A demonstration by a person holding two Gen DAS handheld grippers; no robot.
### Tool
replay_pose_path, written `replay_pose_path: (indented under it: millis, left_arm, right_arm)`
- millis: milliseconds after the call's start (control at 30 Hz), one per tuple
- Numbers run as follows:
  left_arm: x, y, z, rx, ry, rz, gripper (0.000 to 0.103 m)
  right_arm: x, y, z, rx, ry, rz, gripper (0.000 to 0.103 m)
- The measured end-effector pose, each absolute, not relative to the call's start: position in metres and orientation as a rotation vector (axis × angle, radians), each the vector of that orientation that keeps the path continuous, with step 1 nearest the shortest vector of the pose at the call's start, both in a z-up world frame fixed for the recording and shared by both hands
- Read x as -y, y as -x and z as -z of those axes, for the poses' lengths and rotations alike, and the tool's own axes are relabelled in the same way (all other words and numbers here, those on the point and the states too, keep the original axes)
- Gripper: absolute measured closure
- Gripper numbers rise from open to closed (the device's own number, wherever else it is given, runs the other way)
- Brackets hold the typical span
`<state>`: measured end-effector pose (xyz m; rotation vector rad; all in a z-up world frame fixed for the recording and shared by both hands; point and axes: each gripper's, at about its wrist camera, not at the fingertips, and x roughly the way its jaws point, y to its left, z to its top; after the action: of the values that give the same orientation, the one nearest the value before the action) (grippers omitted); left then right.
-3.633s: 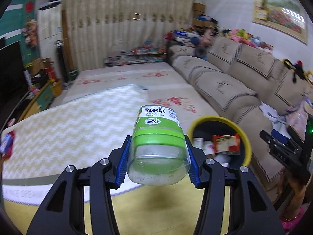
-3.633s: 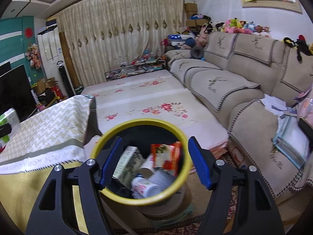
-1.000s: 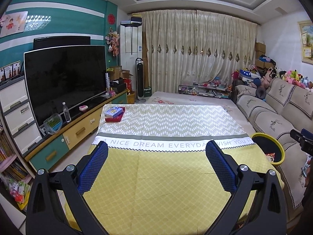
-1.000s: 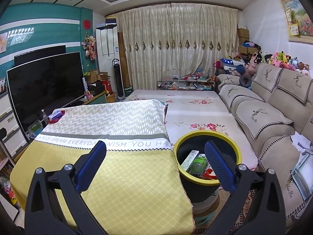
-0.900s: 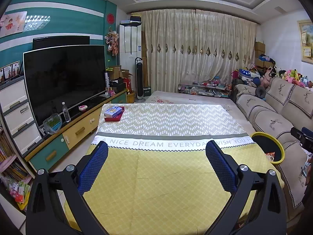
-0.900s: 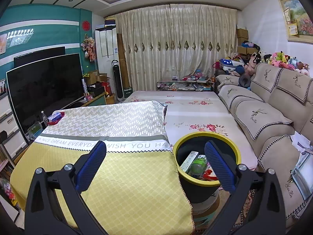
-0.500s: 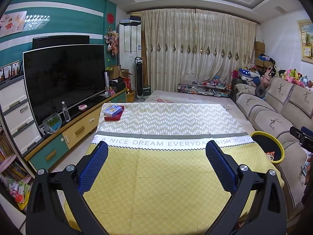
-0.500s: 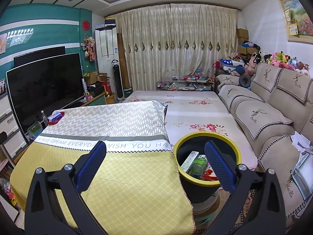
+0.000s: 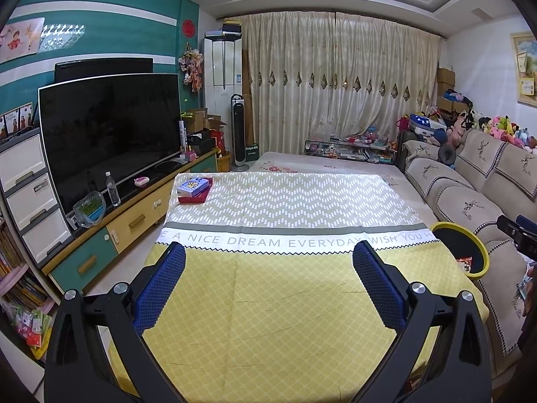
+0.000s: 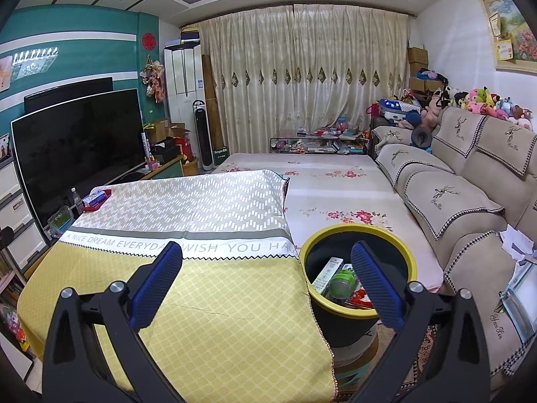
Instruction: Collect trash
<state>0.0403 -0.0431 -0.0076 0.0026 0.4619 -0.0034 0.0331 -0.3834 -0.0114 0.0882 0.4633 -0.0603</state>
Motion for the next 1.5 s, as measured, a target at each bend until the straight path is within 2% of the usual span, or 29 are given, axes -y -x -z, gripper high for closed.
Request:
replay_pose_path:
  millis: [1500]
  left_arm:
    - [0.046, -0.047, 0.019, -0.486, 0.004, 0.008, 0.005]
  right_arm:
    - [0.382, -0.043, 0.025, -0.497, -0.084, 0.046, 0.007]
